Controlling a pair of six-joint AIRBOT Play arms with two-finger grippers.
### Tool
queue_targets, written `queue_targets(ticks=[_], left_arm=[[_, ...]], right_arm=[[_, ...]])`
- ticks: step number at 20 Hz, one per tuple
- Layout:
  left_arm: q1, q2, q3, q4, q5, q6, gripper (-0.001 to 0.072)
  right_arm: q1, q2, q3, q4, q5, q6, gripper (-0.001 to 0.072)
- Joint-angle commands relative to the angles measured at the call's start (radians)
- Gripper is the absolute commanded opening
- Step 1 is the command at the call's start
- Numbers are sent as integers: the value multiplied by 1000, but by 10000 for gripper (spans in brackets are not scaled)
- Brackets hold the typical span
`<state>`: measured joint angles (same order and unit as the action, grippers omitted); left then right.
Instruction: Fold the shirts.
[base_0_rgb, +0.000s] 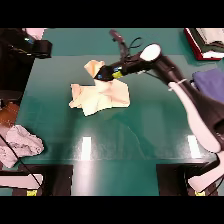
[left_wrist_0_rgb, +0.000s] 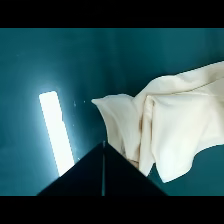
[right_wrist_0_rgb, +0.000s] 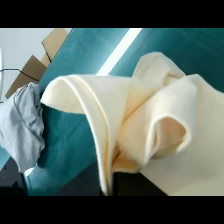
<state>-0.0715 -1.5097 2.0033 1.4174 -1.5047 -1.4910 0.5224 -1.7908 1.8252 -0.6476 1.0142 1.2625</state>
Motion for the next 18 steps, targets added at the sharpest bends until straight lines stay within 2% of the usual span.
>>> queue_targets(ticks=[1,2,3,5,7,11,13,18], left_arm=[[22,27,1,15,-33,6,27],[22,27,2,15,-34,6,26],[22,27,1,15,-34,6,26],[22,27,2,15,-47,6,26],[22,27,1,15,-58,7,27],[22,27,1,15,-58,6,27],[22,27,-2,12,-56,6,27],[22,27,-59,-26,-42,6,26]], right_arm=[[98,-143,134,3,-118,-2,374],[121,-179,182,3,-112,-2,647],[135,-211,237,1,-74,-3,714],[127,-209,253,-8,-19,-3,694],[80,-143,156,-10,32,-3,588],[-62,8,-85,-52,162,-26,584],[-137,87,-221,-135,163,-24,583],[-325,180,-494,-129,137,11,587]])
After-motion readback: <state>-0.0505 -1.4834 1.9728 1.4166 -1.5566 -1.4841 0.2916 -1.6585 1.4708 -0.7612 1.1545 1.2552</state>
